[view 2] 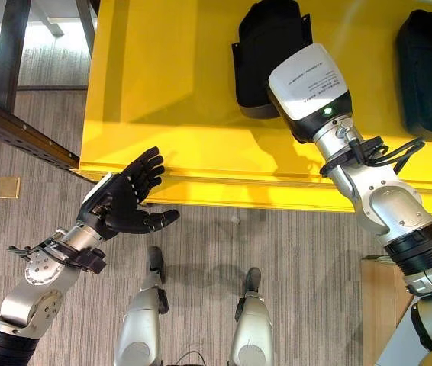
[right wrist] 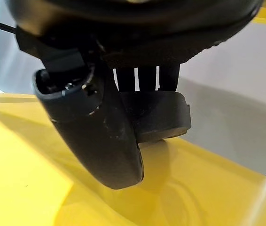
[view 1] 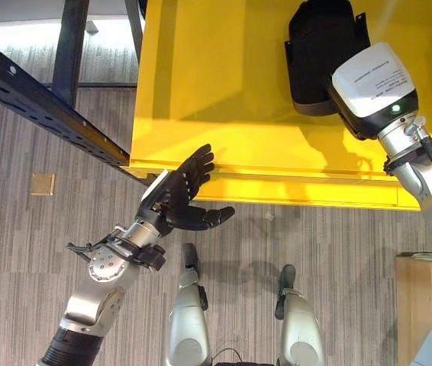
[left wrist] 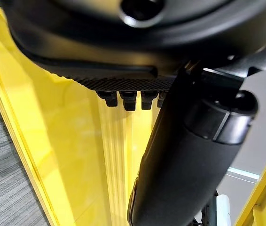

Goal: Move parts from the plastic box to the shelf.

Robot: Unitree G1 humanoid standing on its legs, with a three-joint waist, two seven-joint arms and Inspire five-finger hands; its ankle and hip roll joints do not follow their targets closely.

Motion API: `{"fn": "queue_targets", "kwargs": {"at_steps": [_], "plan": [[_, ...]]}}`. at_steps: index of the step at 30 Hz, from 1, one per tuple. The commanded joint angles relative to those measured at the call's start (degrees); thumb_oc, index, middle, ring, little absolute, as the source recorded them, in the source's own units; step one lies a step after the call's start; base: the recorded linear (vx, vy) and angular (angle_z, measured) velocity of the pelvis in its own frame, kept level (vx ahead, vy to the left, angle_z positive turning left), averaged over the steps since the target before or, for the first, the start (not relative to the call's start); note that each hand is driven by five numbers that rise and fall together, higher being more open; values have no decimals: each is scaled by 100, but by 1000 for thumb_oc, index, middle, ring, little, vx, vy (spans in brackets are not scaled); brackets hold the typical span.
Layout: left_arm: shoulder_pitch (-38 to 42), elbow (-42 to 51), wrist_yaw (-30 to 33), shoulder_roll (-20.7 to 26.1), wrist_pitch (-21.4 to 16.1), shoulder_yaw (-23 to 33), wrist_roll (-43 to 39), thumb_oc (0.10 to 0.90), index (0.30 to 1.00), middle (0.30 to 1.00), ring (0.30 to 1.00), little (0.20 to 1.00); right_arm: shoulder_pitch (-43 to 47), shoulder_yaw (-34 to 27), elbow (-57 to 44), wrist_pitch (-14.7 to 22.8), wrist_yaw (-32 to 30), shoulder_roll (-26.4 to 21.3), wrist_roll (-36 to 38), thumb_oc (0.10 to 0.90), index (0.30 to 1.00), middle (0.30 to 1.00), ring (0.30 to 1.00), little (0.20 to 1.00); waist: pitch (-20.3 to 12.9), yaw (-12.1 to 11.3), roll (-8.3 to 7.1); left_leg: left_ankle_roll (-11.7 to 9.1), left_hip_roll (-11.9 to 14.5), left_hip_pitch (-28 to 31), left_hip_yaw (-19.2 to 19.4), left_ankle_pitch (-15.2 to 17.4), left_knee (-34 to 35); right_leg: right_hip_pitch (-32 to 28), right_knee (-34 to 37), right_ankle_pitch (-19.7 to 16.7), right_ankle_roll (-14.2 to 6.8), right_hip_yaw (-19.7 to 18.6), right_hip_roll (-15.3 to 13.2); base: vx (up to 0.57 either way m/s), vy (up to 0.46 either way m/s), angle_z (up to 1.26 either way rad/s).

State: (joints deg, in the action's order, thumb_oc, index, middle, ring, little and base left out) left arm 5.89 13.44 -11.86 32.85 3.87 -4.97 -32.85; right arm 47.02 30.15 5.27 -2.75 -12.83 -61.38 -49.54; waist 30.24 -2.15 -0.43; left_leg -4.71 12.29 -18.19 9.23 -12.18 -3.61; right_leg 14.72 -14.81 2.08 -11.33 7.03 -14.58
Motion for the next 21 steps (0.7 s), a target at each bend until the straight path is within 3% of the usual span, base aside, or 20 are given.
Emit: {"fn": "queue_targets", "kwargs": {"at_steps": [1,8,21], "plan": [[222,408,-167,90,-416,35,5,900,1000,1000,1000,1000,1125,-158,-216,-271,-436,-384,-183,400,300,300,300,300,-230,-83,-62,-169,41,275,-255,908,-484,314,-308,442,793,118,982,0,0,0],[240,372,-138,99,-480,-10,-3,900,1000,1000,1000,1000,1033,-154,10,-736,-395,-343,-40,400,300,300,300,300,-209,-63,-54,-167,45,262,-252,907,-499,331,-331,445,793,110,980,0,0,0],[350,355,-31,22,-489,-40,1,900,1000,1000,1000,1000,777,-360,217,-1134,-235,-169,70,400,300,300,300,300,-148,44,15,-152,39,277,-210,912,-480,388,-341,434,788,50,961,-3,5,0]]}}
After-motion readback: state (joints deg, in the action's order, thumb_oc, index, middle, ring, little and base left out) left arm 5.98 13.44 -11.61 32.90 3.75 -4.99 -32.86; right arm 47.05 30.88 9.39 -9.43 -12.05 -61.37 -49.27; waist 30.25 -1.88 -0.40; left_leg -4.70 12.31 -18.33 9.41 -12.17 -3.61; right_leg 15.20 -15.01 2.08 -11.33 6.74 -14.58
